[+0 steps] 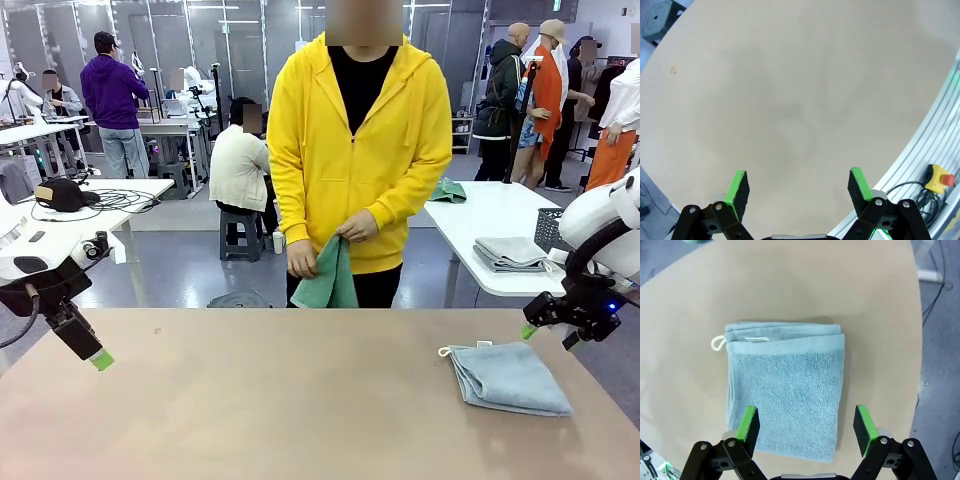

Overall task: Fold the towels and place them in the basket.
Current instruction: When a person lays out a Towel with hook on the table, fold it in half twice.

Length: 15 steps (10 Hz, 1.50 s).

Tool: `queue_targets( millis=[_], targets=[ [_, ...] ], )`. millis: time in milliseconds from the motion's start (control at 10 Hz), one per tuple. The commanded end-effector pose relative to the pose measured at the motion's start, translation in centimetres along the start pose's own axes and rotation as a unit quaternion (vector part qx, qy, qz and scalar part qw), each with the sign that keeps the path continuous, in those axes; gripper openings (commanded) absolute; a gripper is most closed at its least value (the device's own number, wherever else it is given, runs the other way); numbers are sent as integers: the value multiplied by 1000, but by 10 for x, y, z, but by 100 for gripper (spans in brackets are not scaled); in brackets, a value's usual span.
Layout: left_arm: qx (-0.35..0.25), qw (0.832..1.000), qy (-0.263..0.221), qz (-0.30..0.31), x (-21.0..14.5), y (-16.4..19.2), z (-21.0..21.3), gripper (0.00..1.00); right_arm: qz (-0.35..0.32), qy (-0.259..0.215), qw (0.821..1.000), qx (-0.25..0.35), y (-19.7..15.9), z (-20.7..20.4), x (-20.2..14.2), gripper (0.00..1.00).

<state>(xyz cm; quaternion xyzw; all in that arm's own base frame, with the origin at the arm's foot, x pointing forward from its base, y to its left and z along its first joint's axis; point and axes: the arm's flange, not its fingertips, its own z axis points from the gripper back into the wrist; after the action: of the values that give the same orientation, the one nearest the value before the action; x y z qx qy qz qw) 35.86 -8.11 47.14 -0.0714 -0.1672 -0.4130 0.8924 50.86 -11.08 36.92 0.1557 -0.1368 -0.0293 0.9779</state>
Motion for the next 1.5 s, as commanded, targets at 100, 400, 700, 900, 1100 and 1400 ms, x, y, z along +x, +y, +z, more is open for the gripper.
queue_targets(
  millis=[100,400,700,900,1100,1400],
  targets=[
    [0,1000,-24,-11,10,23,39,100,131,-57,990,4,45,70,-11,94],
    [-17,998,-65,-4,-6,38,80,100,270,-94,957,38,108,132,-36,94],
    [-37,994,-102,-16,-28,42,82,100,397,-84,910,91,161,164,-84,94],
    [-43,993,-105,-18,-42,42,77,100,459,-84,880,87,190,169,-118,94],
    [-38,994,-96,-35,-52,38,74,100,476,-51,875,74,207,160,-142,94],
    [-32,994,-104,-5,-55,37,76,100,474,-55,875,84,212,161,-142,94]
  ],
)
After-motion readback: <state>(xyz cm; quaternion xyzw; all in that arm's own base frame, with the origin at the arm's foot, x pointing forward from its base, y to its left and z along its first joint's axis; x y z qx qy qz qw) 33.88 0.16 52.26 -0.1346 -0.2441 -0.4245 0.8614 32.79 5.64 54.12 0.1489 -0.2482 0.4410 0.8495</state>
